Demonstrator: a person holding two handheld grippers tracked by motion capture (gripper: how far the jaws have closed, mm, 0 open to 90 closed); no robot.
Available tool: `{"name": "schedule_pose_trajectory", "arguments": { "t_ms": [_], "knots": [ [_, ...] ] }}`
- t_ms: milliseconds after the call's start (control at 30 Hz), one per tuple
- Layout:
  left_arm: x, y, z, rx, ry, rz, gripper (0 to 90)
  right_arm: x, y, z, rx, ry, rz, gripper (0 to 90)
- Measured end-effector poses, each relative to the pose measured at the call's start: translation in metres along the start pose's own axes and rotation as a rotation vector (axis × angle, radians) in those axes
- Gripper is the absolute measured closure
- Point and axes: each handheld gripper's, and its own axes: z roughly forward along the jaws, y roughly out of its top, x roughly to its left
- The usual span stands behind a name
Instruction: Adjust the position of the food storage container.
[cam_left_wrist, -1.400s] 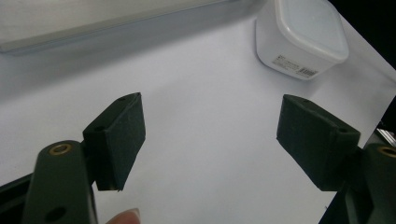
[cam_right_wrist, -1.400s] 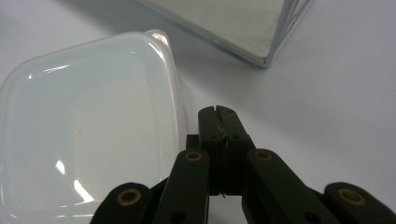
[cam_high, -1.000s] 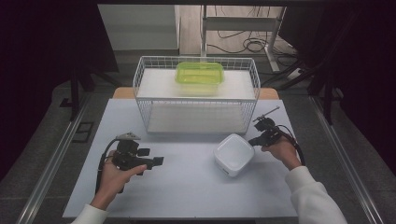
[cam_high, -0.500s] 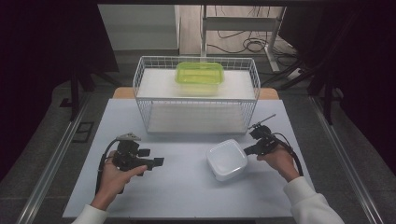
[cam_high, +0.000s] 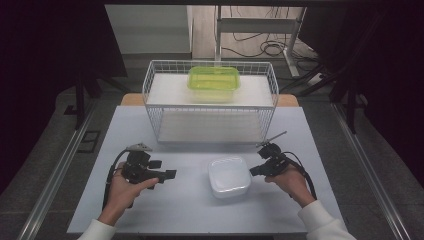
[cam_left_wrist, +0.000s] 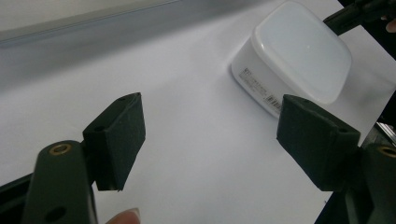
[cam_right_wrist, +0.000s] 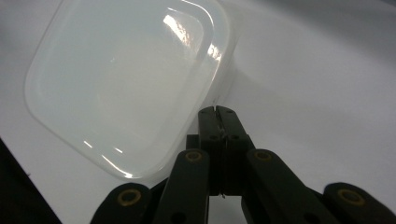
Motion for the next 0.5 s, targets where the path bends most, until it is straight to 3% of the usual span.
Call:
{"name": "schedule_pose_trajectory", "arguments": {
  "t_ms": [500],
  "knots": [
    [0.001, 0.0, 0.0, 0.0, 0.0, 0.006, 22.8, 0.036, 0.007, 0.021, 0.01, 0.09, -0.062, 89.0]
  ]
}}
